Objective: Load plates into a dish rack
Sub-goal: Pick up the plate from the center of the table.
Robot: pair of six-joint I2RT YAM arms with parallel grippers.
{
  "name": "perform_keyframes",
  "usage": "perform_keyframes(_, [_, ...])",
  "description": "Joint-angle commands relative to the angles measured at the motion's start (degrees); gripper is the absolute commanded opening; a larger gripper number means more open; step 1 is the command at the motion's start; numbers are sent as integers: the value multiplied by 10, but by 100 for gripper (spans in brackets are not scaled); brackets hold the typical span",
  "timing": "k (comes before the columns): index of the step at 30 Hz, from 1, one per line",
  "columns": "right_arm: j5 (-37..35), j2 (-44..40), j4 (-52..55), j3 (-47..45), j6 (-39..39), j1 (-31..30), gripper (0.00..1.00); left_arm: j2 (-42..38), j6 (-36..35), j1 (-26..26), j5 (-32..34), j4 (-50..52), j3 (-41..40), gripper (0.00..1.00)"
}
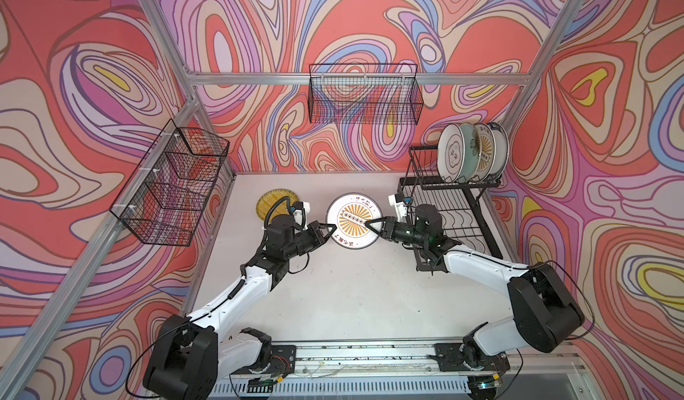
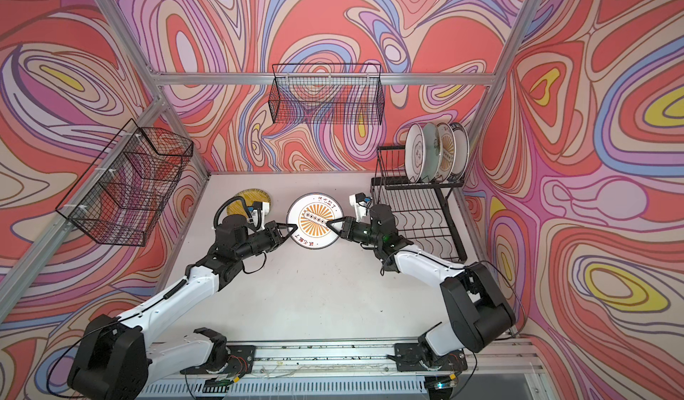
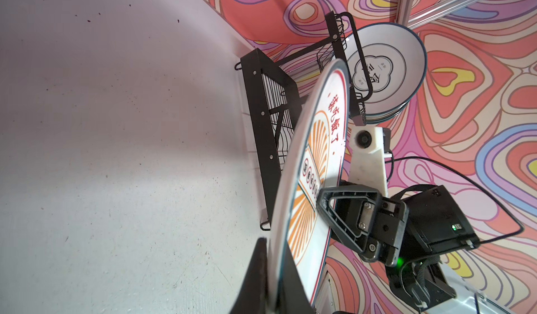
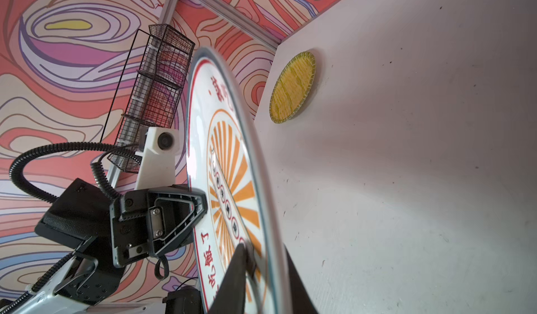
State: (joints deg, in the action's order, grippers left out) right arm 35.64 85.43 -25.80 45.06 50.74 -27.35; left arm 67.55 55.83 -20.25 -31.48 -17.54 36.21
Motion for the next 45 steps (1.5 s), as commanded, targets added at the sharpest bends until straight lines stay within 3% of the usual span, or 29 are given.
perform_keyframes(1, [32, 1, -33, 19, -6, -17, 12, 8, 2, -4, -2, -27, -3, 0])
perform_keyframes(7, [28, -5, -22, 24, -11, -17, 4, 7, -3, -4, -1, -17, 1, 0])
perform_keyframes(10, [22, -8, -12, 26, -14, -17, 0, 7, -5, -4, -1, -10, 3, 10])
perform_keyframes(20, [-42, -47, 90, 51, -72, -17, 0, -24, -27, -5, -1, 25, 11, 30])
perform_keyframes(34, [-120, -93, 213, 103, -152, -17, 0, -70, -72, -4, 3, 101, 27, 32])
perform_keyframes(45, [-201, -142, 300, 154, -227, -17, 0, -103, -105, -4, 43, 160, 37, 31])
